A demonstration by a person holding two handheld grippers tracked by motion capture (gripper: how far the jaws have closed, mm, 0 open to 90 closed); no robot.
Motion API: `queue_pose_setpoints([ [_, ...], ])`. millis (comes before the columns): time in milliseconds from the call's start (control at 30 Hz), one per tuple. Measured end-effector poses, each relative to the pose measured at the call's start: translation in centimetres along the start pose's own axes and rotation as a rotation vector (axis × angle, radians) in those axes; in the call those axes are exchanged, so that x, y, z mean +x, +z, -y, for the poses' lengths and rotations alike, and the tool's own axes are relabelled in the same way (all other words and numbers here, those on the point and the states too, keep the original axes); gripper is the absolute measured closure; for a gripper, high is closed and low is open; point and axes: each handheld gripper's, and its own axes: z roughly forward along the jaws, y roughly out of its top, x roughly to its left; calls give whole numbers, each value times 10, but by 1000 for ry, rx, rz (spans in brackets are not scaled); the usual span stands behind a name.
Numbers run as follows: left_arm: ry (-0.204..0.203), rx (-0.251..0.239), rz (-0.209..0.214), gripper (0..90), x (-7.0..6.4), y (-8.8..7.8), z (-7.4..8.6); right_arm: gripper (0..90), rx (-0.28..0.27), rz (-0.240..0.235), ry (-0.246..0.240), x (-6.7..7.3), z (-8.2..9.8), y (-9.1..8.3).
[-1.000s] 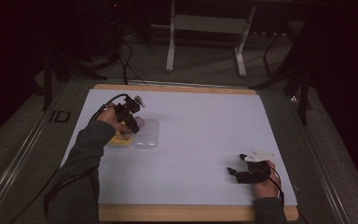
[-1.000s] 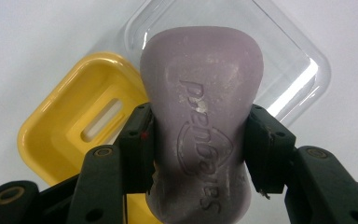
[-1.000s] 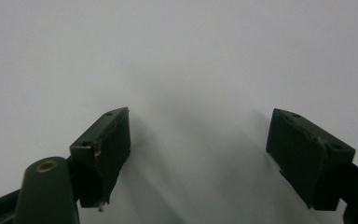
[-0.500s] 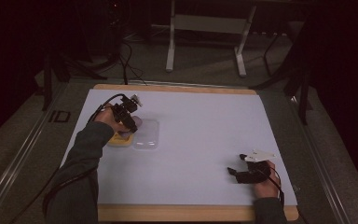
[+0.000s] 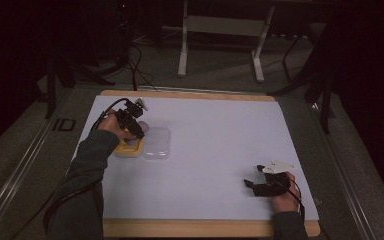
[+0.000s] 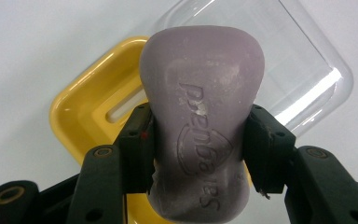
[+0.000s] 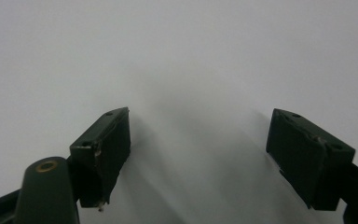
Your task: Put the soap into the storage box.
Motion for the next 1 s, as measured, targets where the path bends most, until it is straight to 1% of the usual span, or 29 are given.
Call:
queue_pose_setpoints([
  [167, -17, -7, -12, 498, 3, 0, 2, 212, 0, -1, 2, 0, 0, 0],
  [200, -26, -10, -14, 498, 3, 0, 2, 212, 0, 0, 2, 0, 0, 0],
  [333, -37, -29, -21, 498, 5, 0, 5, 212, 1, 0, 2, 0, 0, 0],
  [567, -55, -46, -27, 498, 8, 2, 9, 212, 1, 1, 1, 0, 0, 0],
  [600, -61, -50, -31, 498, 8, 2, 10, 212, 1, 1, 1, 0, 0, 0],
  [767, -80, -57, -23, 498, 12, 7, 14, 212, 2, 0, 2, 0, 0, 0],
  [800, -95, -59, -20, 498, 13, 10, 17, 212, 2, 0, 1, 0, 0, 0],
  [867, -104, -57, -19, 498, 15, 14, 19, 212, 1, 1, 0, 0, 0, 0],
  [1000, -111, -48, -16, 498, 17, 18, 23, 212, 1, 0, 1, 0, 0, 0],
])
